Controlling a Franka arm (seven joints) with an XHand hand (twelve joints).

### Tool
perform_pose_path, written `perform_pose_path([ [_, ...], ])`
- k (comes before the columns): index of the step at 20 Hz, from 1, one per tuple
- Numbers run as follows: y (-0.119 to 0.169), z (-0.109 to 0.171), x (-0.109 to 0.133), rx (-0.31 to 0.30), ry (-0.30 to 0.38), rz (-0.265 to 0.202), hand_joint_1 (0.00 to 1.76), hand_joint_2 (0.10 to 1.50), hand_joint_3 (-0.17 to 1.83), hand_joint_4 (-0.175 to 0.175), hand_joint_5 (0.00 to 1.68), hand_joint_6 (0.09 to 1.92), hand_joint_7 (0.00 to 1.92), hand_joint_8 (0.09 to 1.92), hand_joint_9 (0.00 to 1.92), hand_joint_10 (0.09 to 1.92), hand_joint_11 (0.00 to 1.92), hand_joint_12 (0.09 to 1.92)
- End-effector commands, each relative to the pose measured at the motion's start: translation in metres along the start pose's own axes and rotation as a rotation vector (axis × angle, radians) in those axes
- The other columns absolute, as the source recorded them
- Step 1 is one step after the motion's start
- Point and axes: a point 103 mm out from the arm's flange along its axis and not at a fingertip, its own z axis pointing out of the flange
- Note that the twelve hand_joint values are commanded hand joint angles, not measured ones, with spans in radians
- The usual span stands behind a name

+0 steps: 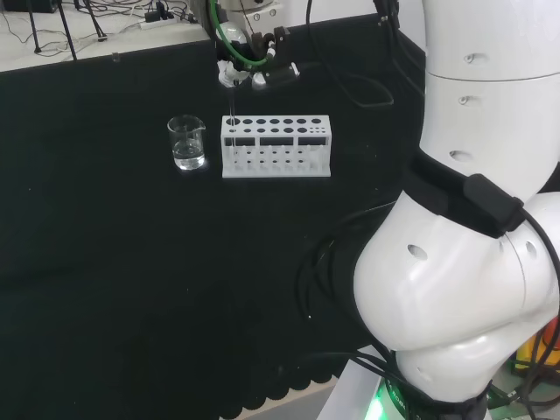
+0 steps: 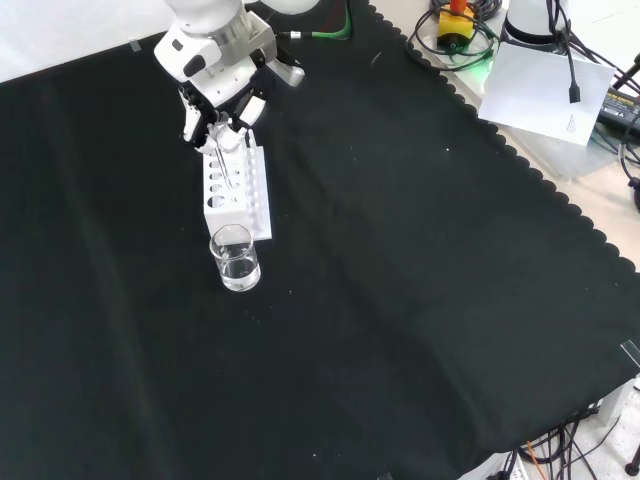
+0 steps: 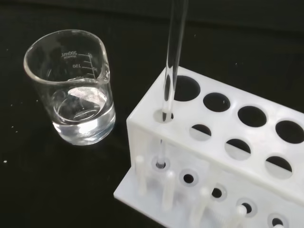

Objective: Take the glass rod from the white test tube rack.

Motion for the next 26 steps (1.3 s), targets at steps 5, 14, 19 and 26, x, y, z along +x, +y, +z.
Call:
perform_pose_path([
  [5, -0.019, -0.034, 0.013, -0.261, -0.062, -0.024, 1.29, 0.87, 0.46, -0.175, 0.98, 0.83, 1.09, 1.21, 1.52, 1.07, 1.57, 0.91],
  [14, -0.044, -0.075, 0.024, -0.297, -0.065, -0.015, 1.30, 0.95, 0.23, -0.175, 1.09, 0.56, 1.13, 1.10, 1.55, 0.92, 1.57, 0.87],
  [19, -0.058, -0.100, 0.025, -0.301, -0.076, -0.003, 1.30, 1.00, 0.14, -0.175, 1.10, 0.53, 1.13, 1.09, 1.56, 0.90, 1.57, 0.86],
  [26, -0.075, -0.119, 0.023, -0.318, -0.075, -0.011, 1.30, 1.02, 0.10, -0.175, 1.10, 0.52, 1.12, 1.10, 1.58, 0.89, 1.58, 0.86],
])
